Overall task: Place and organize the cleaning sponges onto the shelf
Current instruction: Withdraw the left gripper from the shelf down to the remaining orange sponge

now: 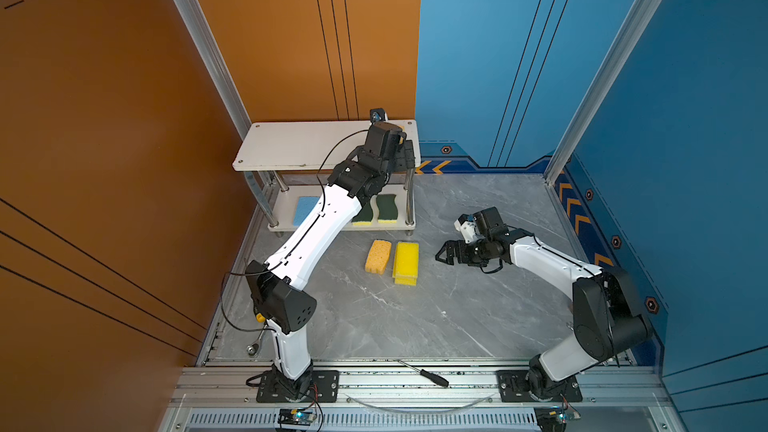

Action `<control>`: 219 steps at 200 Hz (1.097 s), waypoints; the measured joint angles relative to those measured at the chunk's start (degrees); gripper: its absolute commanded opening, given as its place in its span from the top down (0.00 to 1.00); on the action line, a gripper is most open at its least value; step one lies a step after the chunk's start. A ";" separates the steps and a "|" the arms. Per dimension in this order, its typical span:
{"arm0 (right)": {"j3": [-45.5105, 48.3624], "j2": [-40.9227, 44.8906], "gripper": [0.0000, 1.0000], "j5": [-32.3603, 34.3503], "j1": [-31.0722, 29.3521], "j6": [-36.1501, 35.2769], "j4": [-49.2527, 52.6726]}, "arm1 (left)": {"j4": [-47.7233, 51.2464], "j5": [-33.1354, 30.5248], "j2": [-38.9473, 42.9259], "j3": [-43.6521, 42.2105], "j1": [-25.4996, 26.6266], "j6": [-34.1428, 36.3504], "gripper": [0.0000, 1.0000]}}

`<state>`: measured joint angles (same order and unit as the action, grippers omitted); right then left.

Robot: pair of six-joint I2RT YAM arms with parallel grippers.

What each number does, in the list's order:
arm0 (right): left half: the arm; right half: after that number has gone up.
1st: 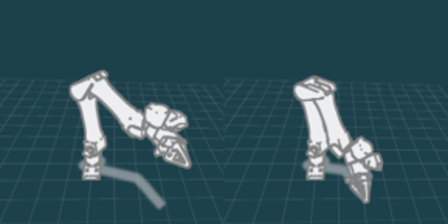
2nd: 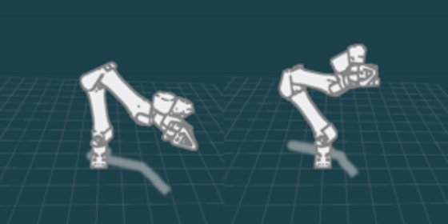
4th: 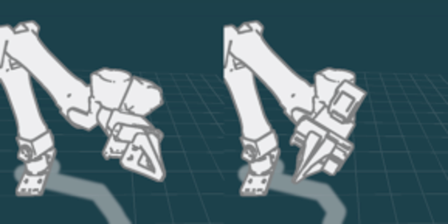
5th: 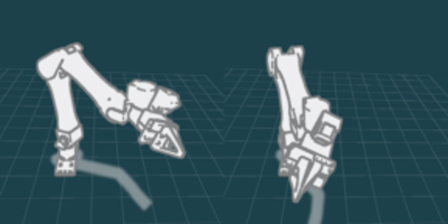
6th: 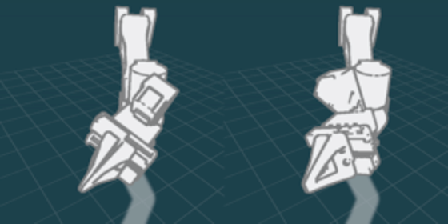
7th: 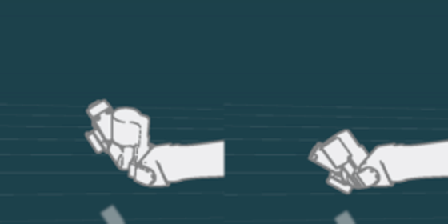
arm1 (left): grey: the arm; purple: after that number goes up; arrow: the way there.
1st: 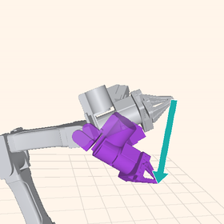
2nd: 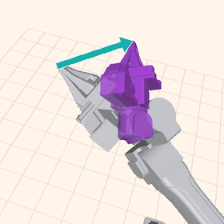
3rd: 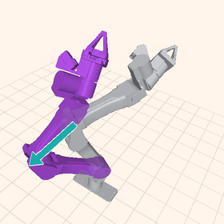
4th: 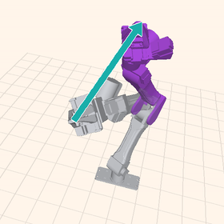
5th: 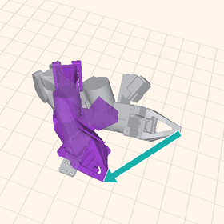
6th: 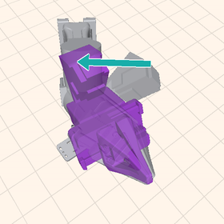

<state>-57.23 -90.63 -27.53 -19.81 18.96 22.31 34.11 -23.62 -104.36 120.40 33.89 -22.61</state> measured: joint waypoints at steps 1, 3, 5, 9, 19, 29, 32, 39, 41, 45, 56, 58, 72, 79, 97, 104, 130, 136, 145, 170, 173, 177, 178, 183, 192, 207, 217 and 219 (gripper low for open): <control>0.00 0.00 0.00 -0.09 0.00 0.00 -0.07 | -0.02 0.02 0.09 -0.04 0.02 0.02 0.00; 0.00 0.00 0.00 -0.20 0.00 0.02 -0.11 | -0.02 0.04 0.26 -0.13 0.13 0.04 0.00; 0.00 0.00 0.00 -0.42 0.00 0.17 -0.24 | -0.02 0.02 0.52 -0.26 0.31 0.39 0.00; 0.00 0.00 0.00 -0.81 0.02 0.26 -0.42 | -0.04 0.02 1.03 -0.50 0.63 0.59 0.01; 0.00 0.04 0.00 -1.73 0.07 0.68 -0.87 | -0.28 0.07 2.36 -1.42 1.53 1.49 0.02; 0.00 0.17 0.00 -2.62 0.11 1.05 -1.11 | -0.94 0.09 3.93 -2.91 2.49 2.40 0.02; 0.00 0.28 0.00 -2.86 0.13 1.09 -1.25 | -1.31 0.13 4.63 -3.69 2.82 2.80 0.02; 0.00 0.50 0.00 -3.45 0.17 1.49 -1.49 | -1.90 0.26 6.03 -5.40 3.39 3.45 0.02; 0.00 0.57 0.00 -3.61 0.17 1.51 -1.51 | -2.16 0.31 6.34 -5.84 3.50 3.58 0.02; 0.00 0.72 0.00 -4.00 0.20 1.68 -1.64 | -2.86 0.44 7.34 -7.28 3.85 3.91 0.02; 0.00 1.16 0.00 -4.74 0.28 1.92 -1.97 | -4.94 1.18 10.36 -11.98 4.52 4.92 0.02; 0.00 1.22 0.00 -4.92 0.31 1.97 -2.01 | -5.25 1.38 11.02 -12.96 4.61 5.09 0.02; 0.00 1.64 0.00 -5.95 0.44 2.16 -2.08 | -7.91 2.62 15.30 -20.09 5.20 5.95 0.02; 0.00 1.77 0.00 -6.40 0.46 2.19 -2.25 | -9.07 3.30 17.53 -23.91 5.22 6.38 0.02; 0.11 1.90 0.00 -7.56 0.57 2.40 -2.54 | -11.67 4.37 22.97 -33.77 5.25 6.97 0.02; 0.28 1.95 0.00 -8.02 0.66 2.54 -2.60 | -12.15 4.42 24.87 -37.33 5.25 7.06 0.02; 0.74 1.97 0.00 -8.74 0.85 2.80 -2.58 | -13.81 4.55 30.73 -49.59 5.25 7.23 0.02; 0.74 1.97 0.00 -8.81 0.87 2.89 -2.60 | -13.97 4.52 31.93 -52.37 5.25 7.21 0.02; 0.74 2.01 0.00 -8.96 0.98 3.02 -2.62 | -13.99 4.31 33.40 -56.00 5.25 7.15 0.02; 0.74 2.01 0.00 -8.98 1.20 3.43 -2.62 | -14.56 3.15 36.28 -64.54 5.14 6.32 0.02; 0.74 2.01 0.00 -9.01 1.20 3.43 -2.62 | -14.69 3.06 36.50 -65.31 5.09 6.25 0.02; 0.74 2.01 0.00 -9.05 1.20 3.54 -2.62 | -14.75 3.04 36.74 -66.38 5.01 6.10 0.02; 0.74 2.01 0.00 -9.05 1.20 3.56 -2.62 | -14.80 3.04 36.83 -66.75 4.96 5.99 0.02; 0.74 2.01 0.00 -9.22 1.20 3.63 -2.62 | -15.06 3.06 37.05 -67.89 4.76 5.66 0.02; 0.74 2.01 0.00 -9.49 1.18 3.89 -2.64 | -15.82 3.15 37.29 -69.81 4.39 5.05 0.02; 0.74 2.01 0.00 -9.84 1.18 4.39 -2.93 | -17.66 4.15 37.31 -72.54 3.30 3.72 0.02; 0.72 2.01 0.00 -9.94 1.18 4.81 -3.19 | -19.74 5.20 37.31 -74.55 2.62 2.75 0.02; 0.72 2.01 0.00 -9.99 1.18 4.94 -3.30 | -20.28 5.44 37.31 -74.97 2.49 2.58 0.02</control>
<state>-56.51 -88.62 -37.52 -18.63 23.90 19.00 13.82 -18.17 -67.05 45.43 36.38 -20.03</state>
